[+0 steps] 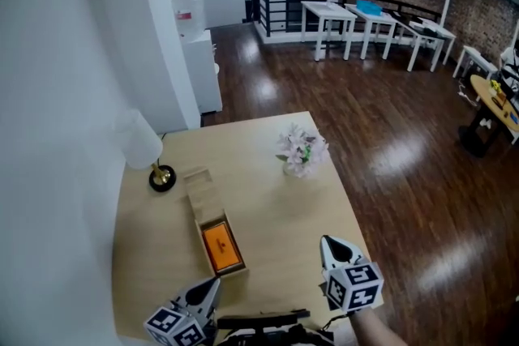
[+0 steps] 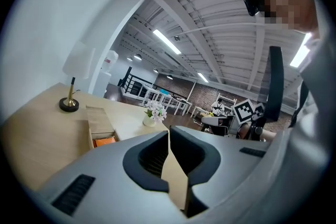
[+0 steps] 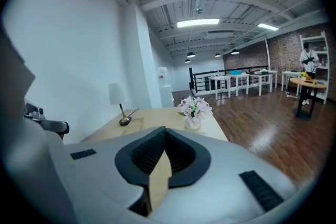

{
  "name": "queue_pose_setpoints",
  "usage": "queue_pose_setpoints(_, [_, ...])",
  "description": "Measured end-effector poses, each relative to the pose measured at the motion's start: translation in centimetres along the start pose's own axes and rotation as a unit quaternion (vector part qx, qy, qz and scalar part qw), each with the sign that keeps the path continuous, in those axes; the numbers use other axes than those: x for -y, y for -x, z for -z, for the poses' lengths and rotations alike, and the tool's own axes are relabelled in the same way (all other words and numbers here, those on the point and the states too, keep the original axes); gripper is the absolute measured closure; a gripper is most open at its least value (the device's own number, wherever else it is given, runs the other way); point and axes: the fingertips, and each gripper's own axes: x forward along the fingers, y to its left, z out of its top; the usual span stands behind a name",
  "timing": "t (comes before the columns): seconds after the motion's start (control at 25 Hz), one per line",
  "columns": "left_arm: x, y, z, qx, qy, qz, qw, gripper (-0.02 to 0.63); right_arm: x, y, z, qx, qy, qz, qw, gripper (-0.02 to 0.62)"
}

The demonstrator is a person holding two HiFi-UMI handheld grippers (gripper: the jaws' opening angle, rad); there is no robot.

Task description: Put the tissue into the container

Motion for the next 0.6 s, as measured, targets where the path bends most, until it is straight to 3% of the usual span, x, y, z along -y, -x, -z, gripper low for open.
queue_pose_setpoints(0.6, [0.8, 0.8, 0.9, -0.018, 0.009, -0.003, 0.9998, 0.603, 0.2, 1.6, -0.5, 0.007, 0.01, 0.011, 1.0, 0.595])
